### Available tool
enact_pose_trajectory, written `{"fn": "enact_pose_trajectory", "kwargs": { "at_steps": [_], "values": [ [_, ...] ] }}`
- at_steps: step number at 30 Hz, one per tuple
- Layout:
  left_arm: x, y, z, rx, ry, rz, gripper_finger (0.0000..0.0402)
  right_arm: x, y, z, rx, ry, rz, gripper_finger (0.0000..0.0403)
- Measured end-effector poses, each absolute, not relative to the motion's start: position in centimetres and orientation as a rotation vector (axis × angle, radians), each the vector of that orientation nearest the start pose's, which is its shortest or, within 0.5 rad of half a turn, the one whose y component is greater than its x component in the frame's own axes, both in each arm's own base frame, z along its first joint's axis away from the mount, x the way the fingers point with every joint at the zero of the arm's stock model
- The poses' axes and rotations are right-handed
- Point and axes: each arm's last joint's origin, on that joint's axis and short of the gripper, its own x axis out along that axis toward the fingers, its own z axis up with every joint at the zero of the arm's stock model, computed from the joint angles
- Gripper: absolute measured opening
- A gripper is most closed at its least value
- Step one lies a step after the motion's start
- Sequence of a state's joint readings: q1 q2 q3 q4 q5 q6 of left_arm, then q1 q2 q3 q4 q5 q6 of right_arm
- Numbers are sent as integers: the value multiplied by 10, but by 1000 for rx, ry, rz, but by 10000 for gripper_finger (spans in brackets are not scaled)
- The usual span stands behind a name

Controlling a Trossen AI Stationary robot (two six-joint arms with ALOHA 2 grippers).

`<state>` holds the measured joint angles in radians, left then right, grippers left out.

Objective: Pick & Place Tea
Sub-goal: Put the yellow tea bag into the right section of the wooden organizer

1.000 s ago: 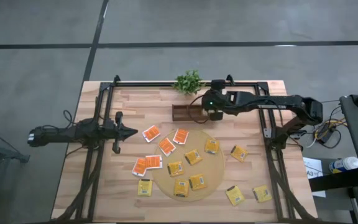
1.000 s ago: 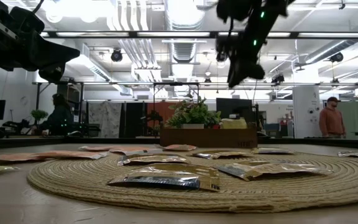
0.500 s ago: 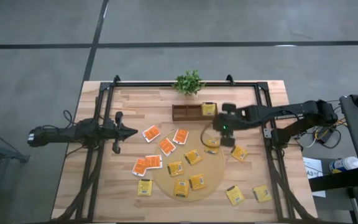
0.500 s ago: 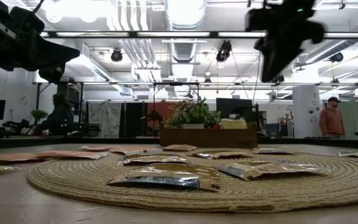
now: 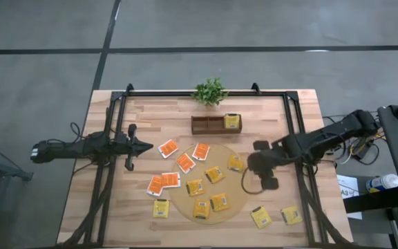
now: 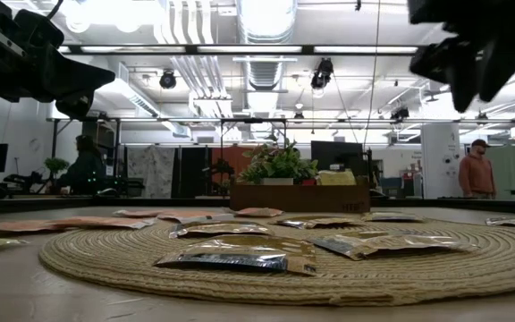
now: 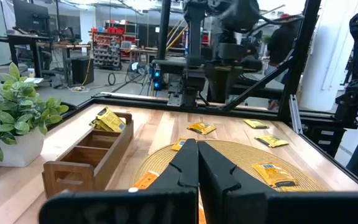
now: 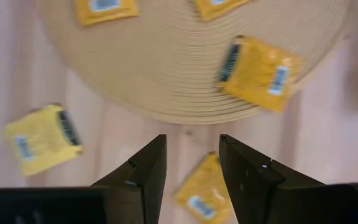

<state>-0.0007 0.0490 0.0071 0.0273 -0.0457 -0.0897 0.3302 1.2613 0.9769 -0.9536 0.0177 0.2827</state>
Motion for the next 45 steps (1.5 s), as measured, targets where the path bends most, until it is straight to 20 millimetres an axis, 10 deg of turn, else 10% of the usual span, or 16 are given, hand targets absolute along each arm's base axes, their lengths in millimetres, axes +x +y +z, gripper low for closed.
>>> {"fn": "enact_pose_trajectory", "kwargs": {
  "at_steps": [16,32,45],
  "values": [
    [100,1,165,-89,13,46,0,214,146,235,396,1356,-158,157],
    [100,1,165,-89,13,46,0,230,217,218,680,1451,-437,255],
    [100,1,165,-89,13,45,0,248,238,196,749,1460,-634,240]
  ]
}}
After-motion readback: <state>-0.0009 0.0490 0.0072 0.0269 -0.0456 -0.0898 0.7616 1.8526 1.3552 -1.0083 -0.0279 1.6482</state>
